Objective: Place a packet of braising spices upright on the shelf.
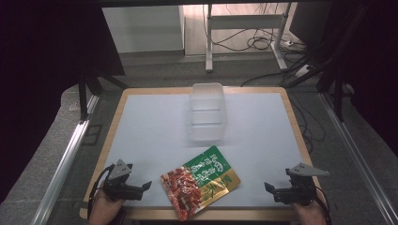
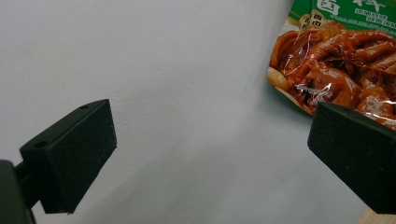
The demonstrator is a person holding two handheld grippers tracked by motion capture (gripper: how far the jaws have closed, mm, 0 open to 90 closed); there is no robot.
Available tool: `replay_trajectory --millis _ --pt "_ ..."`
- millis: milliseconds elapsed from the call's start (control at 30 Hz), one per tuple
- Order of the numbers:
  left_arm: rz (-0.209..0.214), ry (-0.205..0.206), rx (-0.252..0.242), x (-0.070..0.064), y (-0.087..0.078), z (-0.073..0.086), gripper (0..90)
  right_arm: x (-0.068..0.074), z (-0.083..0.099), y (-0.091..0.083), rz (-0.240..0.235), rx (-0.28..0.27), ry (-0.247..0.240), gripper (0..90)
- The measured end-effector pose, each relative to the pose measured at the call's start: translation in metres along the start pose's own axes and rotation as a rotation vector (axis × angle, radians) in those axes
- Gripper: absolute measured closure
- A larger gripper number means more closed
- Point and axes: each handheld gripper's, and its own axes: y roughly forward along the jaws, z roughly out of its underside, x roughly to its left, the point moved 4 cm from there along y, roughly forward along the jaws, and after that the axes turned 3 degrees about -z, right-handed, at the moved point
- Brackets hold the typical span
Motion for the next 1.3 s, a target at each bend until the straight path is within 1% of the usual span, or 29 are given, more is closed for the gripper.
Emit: replay_trajectory --millis 133,233,500,767,1000,1233,1300 --pt "-0.001 -0.007 0.006 0.001 0.001 0.000 1.1 0.001 -0.001 -0.001 0.018 -0.007 -0.010 0.0" --pt "-0.006 -0.008 0.010 0.000 0.001 0.000 1.2 0.001 -0.001 0.000 0.018 -0.004 -0.018 0.0" --pt "-0.010 -0.007 0.016 0.000 0.001 0.000 1.2 0.007 -0.004 0.005 -0.001 -0.015 -0.041 0.0" --pt "-0.012 -0.006 0.018 0.001 0.001 0.000 1.3 0.012 -0.009 0.008 -0.028 -0.044 -0.050 0.0" --pt "-0.012 -0.009 0.018 0.001 0.001 0.000 1.3 0.014 -0.012 0.011 -0.036 -0.055 -0.055 0.0" --pt "-0.017 -0.005 0.021 0.001 0.002 0.000 1.2 0.016 -0.017 0.014 -0.030 -0.066 -0.068 0.0" --pt "-0.018 -0.003 0.021 0.000 0.002 0.000 1.3 0.017 -0.018 0.015 -0.039 -0.071 -0.071 0.0"
